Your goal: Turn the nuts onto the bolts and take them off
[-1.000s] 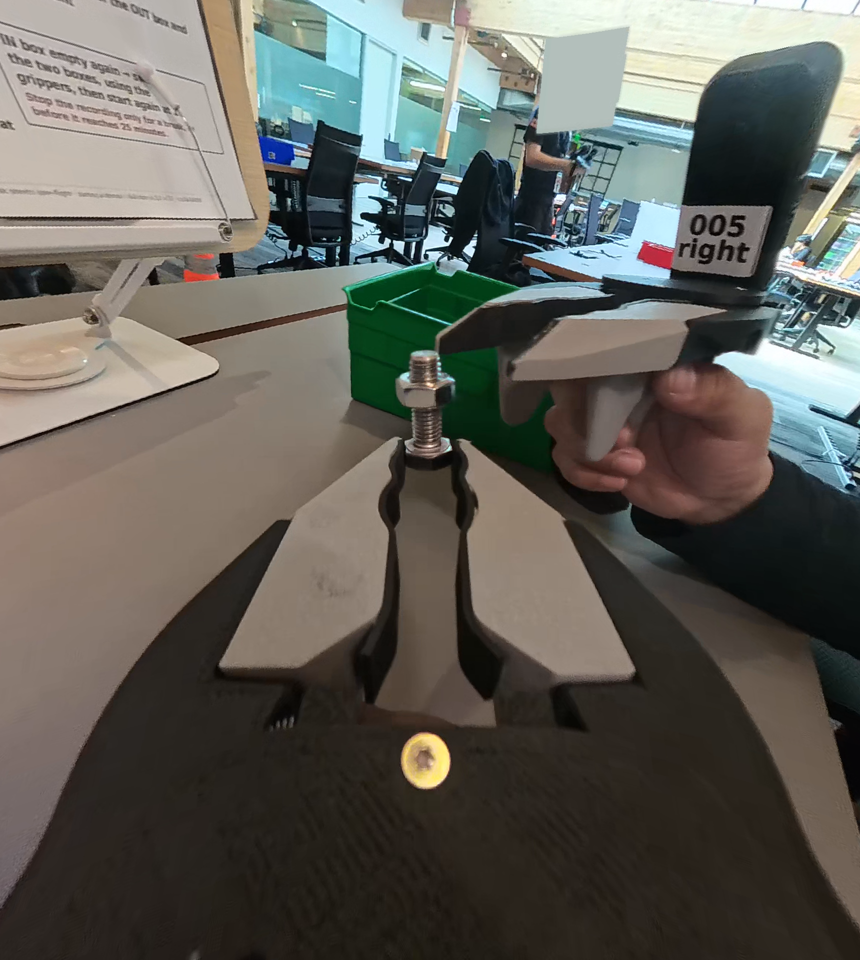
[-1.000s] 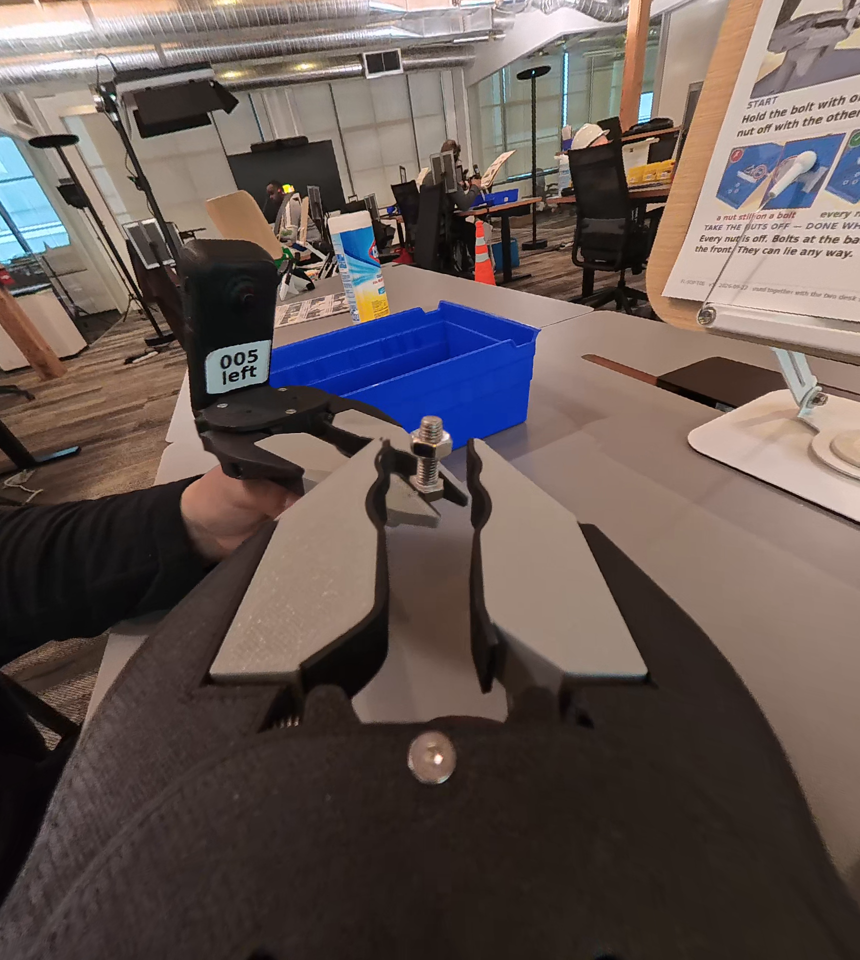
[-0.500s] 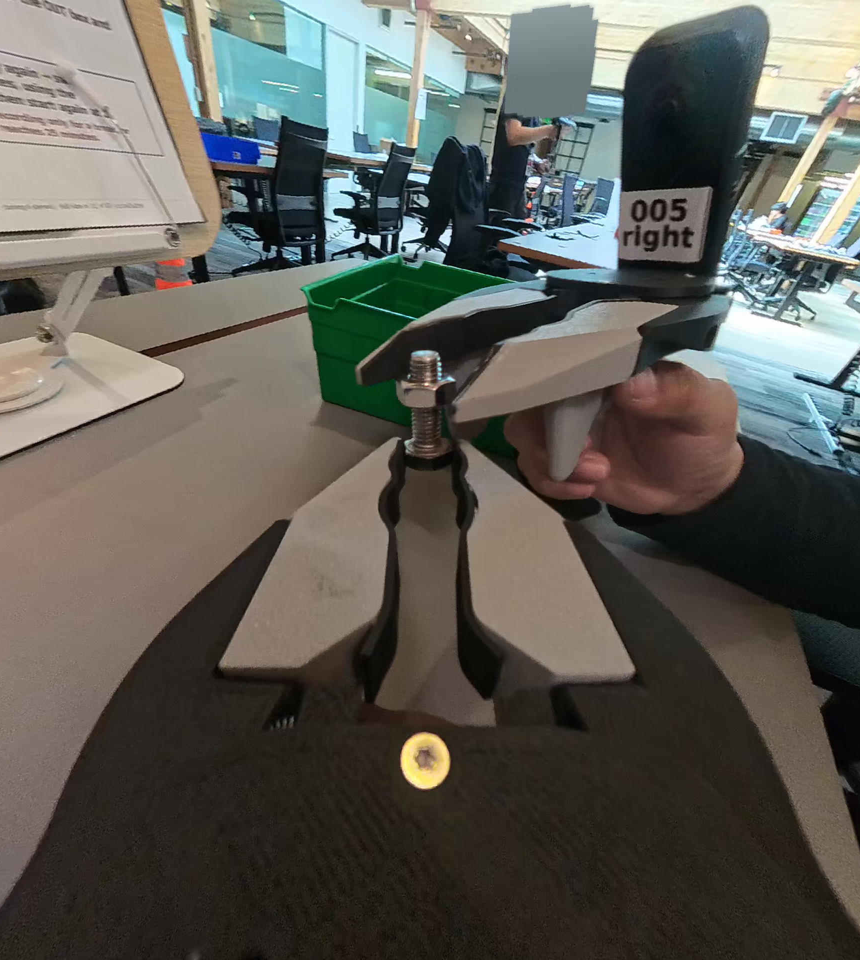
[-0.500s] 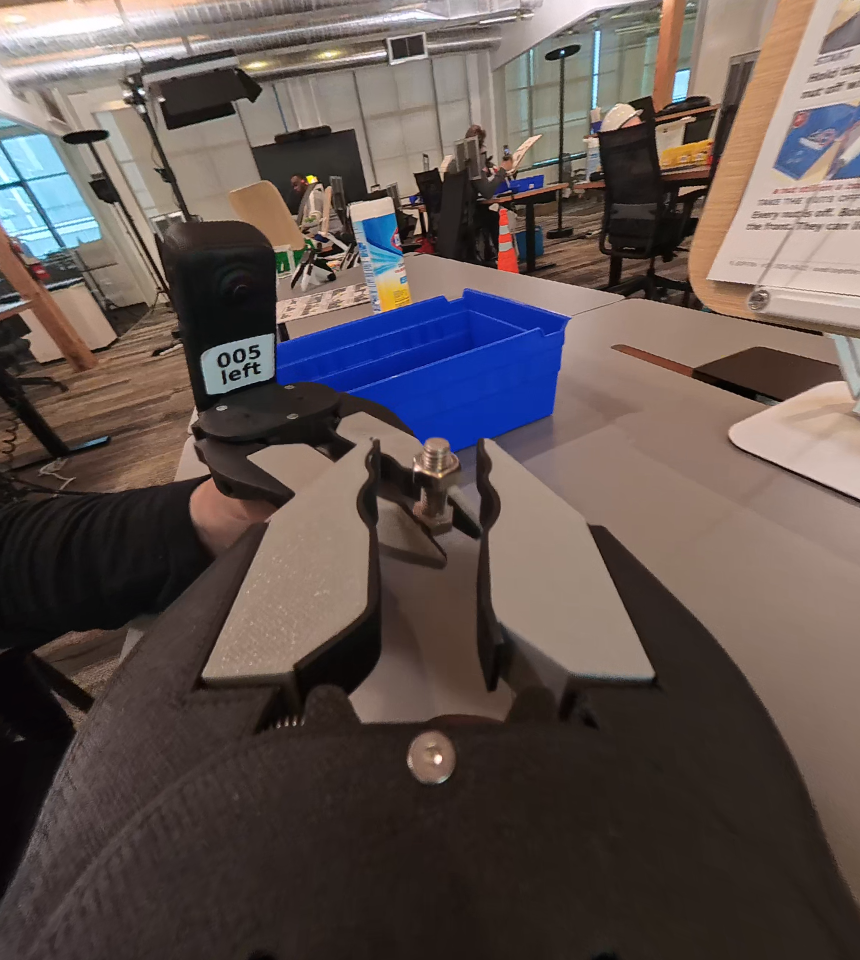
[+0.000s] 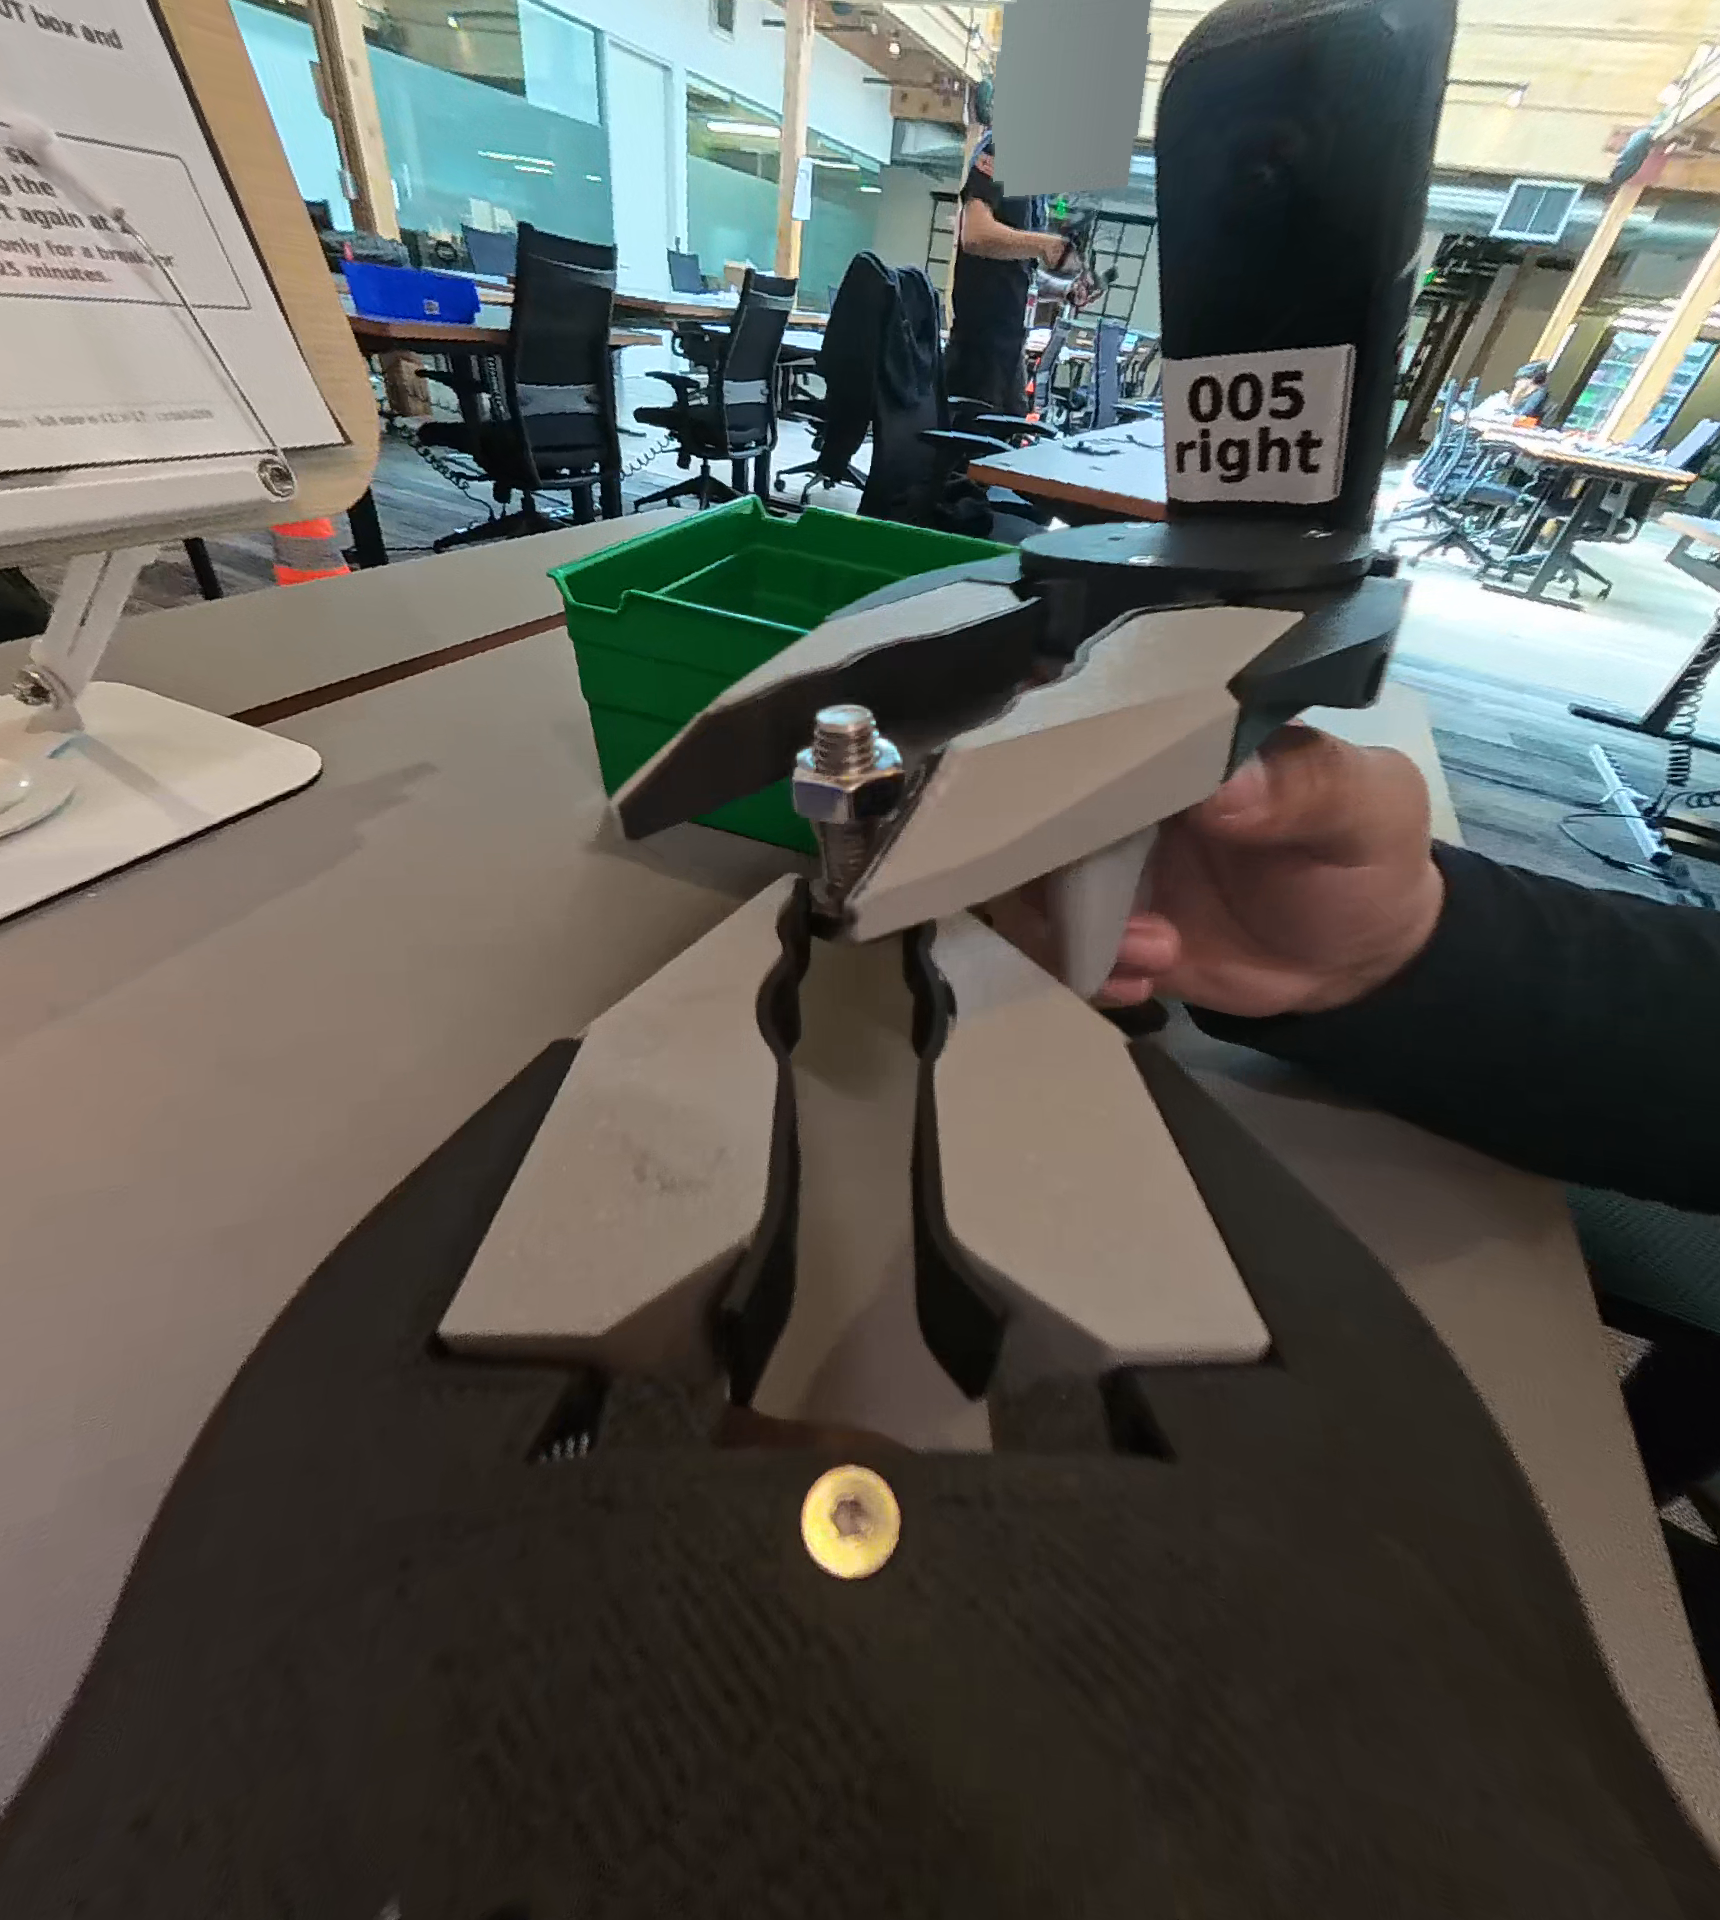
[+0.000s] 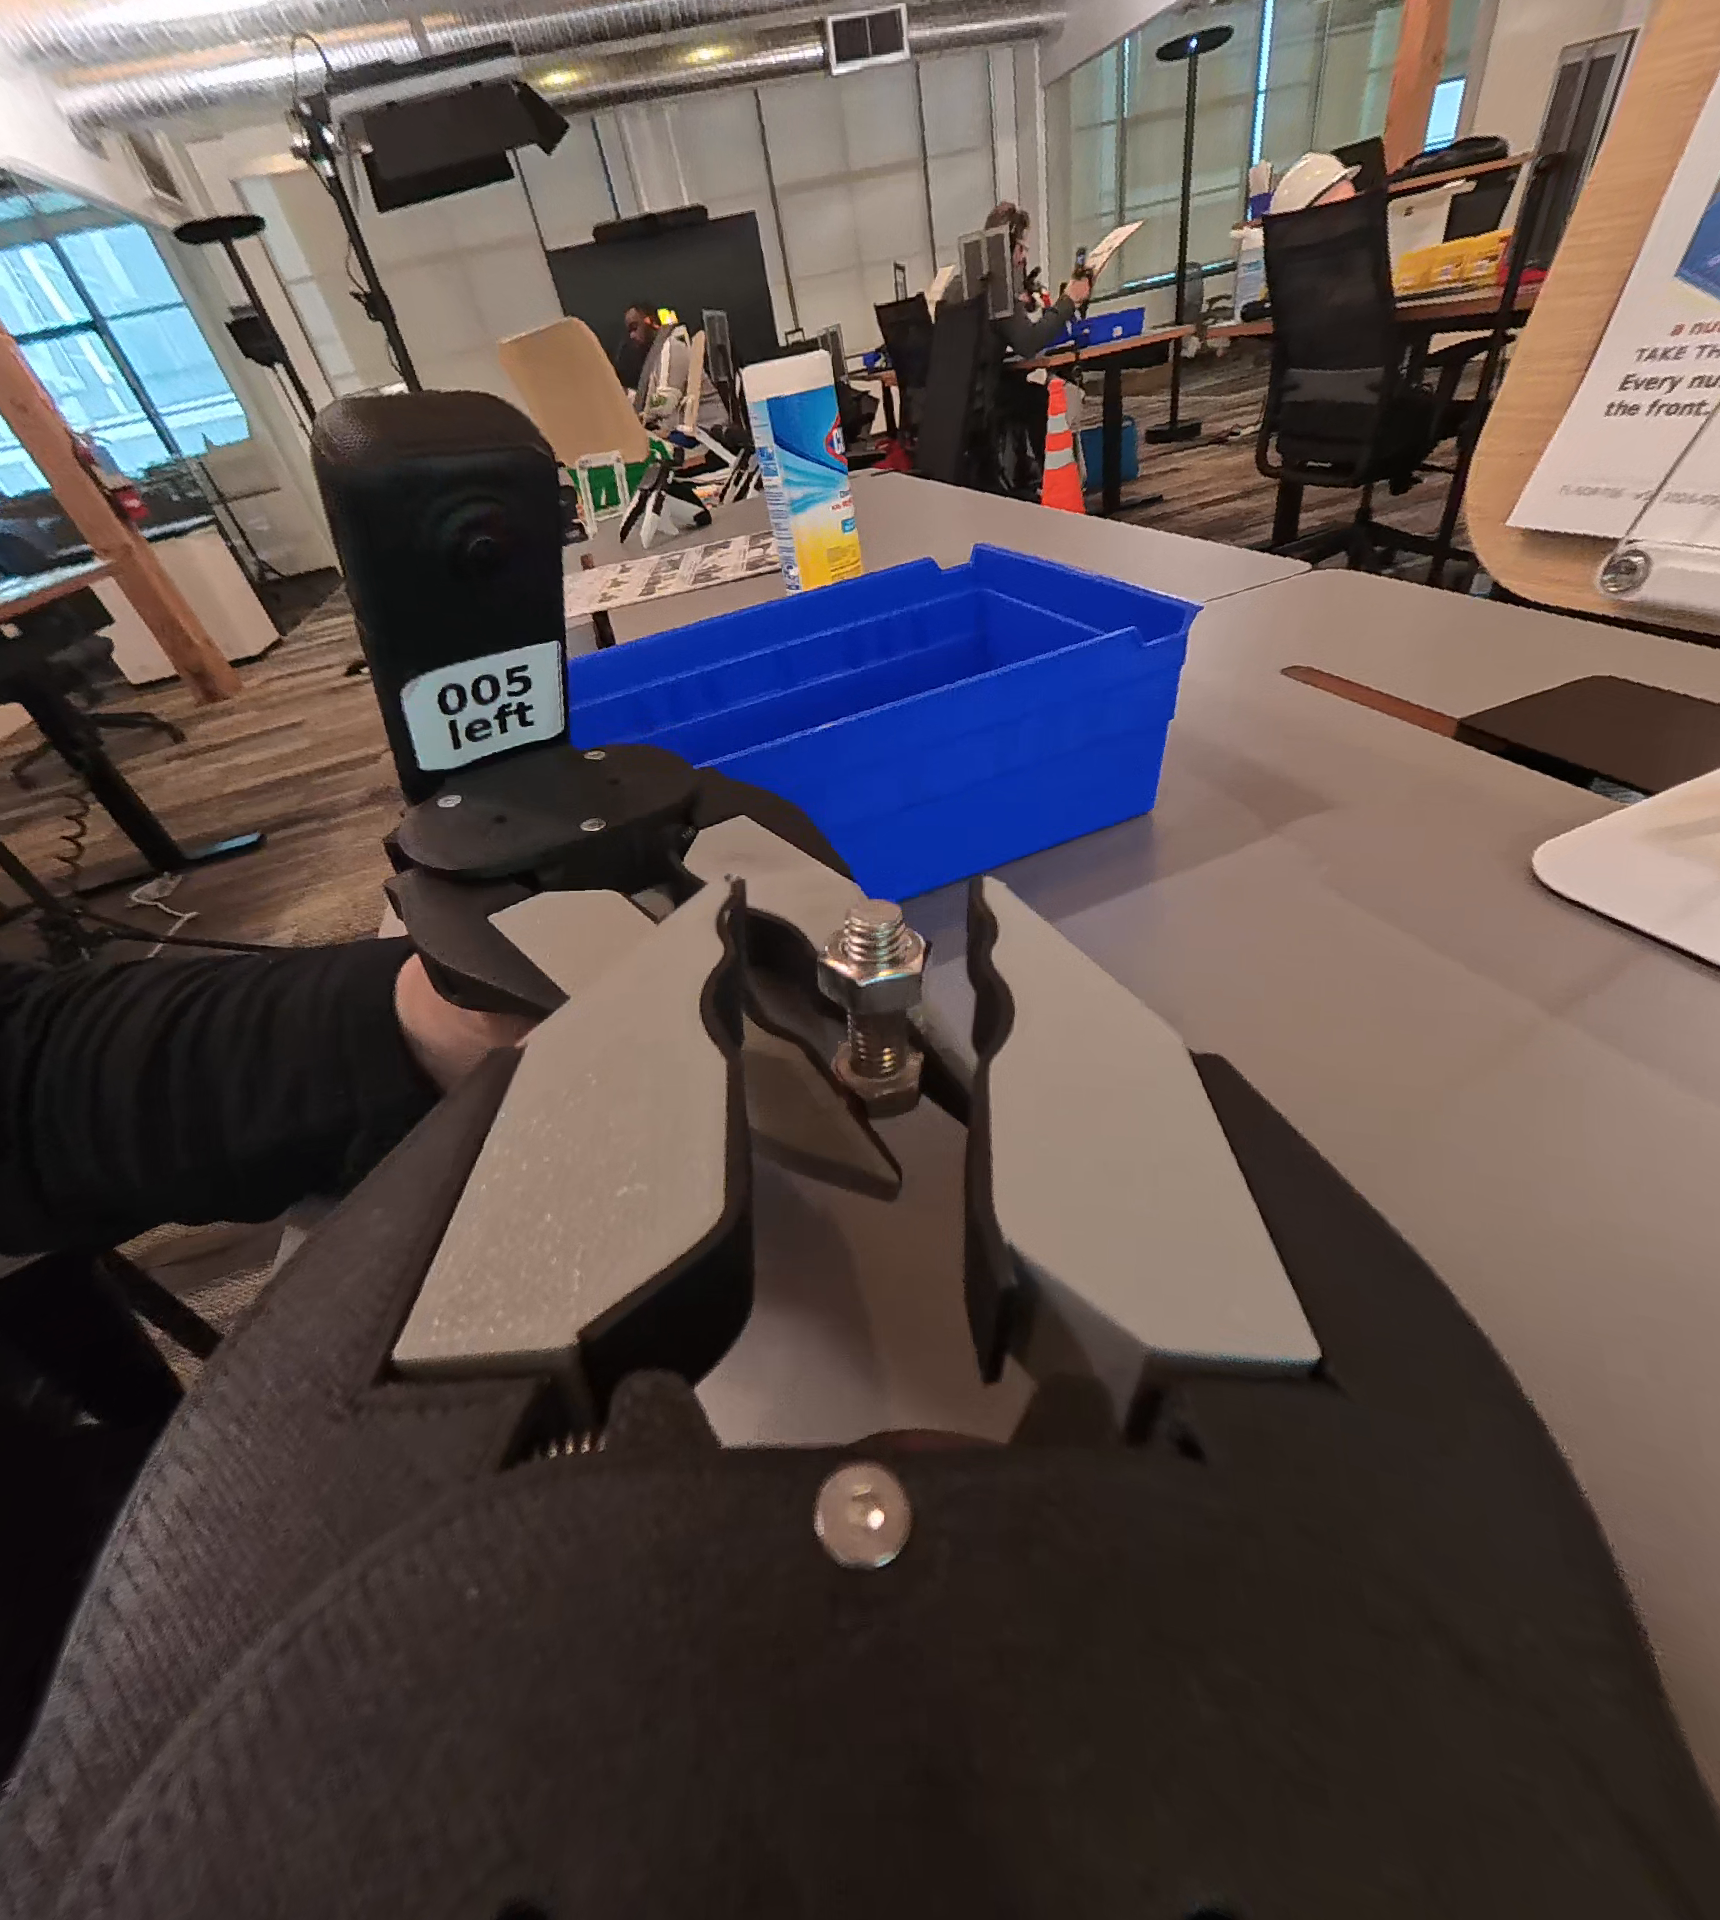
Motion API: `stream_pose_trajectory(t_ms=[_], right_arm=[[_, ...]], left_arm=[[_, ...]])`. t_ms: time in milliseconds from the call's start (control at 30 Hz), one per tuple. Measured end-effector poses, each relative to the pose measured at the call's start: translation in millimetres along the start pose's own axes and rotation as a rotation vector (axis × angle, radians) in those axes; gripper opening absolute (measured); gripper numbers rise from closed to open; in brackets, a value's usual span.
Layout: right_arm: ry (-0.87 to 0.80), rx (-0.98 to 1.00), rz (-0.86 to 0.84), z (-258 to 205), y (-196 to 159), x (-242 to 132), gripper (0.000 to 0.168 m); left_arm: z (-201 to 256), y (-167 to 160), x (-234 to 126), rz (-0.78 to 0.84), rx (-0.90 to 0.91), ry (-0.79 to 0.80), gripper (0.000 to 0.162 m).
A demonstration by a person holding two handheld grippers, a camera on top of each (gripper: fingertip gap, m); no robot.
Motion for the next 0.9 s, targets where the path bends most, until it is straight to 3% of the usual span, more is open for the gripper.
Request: stream_pose_trajectory(t_ms=[233,533,700,900], right_arm=[[-0.051,-0.023,0.028,5,5,-10,0.029],[-0.005,-0.041,-0.033,-4,-3,4,0.029],[-0.051,-0.05,-0.017,1,1,-4,0.017],[-0.078,-0.051,-0.047,3,1,-4,0.016]], left_arm=[[-15,2,-8,0.023,-0.055,0.064,0.015],[2,-2,2,-0.029,-0.001,-0.007,0.015],[-2,-1,-1,-0.017,-0.022,0.0,0.014],[-3,-2,0,-0.023,-0.045,-0.005,0.014]])
Point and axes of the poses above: each gripper's, where its closed fingertips meet, x out along the fingers, y out of its top, z = x × y across the jaws, the point moved 7 cm from there along -x, back along the fingers, and after that the axes turned 5 degrees about -z, right-handed, at the moved point
